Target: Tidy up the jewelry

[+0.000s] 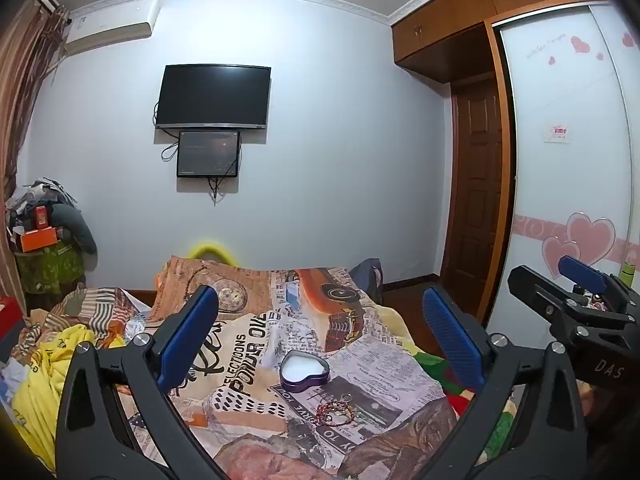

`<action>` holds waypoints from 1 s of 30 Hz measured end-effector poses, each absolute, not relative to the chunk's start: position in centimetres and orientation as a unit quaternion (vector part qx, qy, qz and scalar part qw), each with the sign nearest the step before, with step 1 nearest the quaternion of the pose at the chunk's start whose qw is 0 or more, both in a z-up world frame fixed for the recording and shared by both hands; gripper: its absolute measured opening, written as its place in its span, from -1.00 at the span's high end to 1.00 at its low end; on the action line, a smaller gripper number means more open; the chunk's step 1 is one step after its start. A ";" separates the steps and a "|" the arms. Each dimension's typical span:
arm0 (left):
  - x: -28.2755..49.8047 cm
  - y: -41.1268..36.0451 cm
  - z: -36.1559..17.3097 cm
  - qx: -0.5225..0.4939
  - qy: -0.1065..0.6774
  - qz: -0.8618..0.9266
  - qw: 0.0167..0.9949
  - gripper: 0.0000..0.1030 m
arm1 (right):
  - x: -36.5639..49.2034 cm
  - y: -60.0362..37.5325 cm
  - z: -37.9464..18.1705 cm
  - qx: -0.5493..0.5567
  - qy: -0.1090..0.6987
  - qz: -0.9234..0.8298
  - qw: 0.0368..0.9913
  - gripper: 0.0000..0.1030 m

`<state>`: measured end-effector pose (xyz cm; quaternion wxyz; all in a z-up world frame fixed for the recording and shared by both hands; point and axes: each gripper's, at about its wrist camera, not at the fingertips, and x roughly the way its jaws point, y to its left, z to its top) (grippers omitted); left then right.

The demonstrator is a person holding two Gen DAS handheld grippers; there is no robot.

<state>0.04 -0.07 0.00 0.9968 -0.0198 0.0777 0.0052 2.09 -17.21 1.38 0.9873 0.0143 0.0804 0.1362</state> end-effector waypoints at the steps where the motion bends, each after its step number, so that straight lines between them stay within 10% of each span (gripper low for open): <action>1: 0.0 -0.1 0.0 -0.018 0.078 0.006 0.997 -0.99 | 2.1 -17.2 1.4 0.014 0.080 0.136 0.987 -0.99; 30: 0.4 -0.3 -1.0 -0.025 0.084 0.006 0.996 -0.99 | 2.0 -16.8 1.4 0.012 0.083 0.137 0.987 -0.99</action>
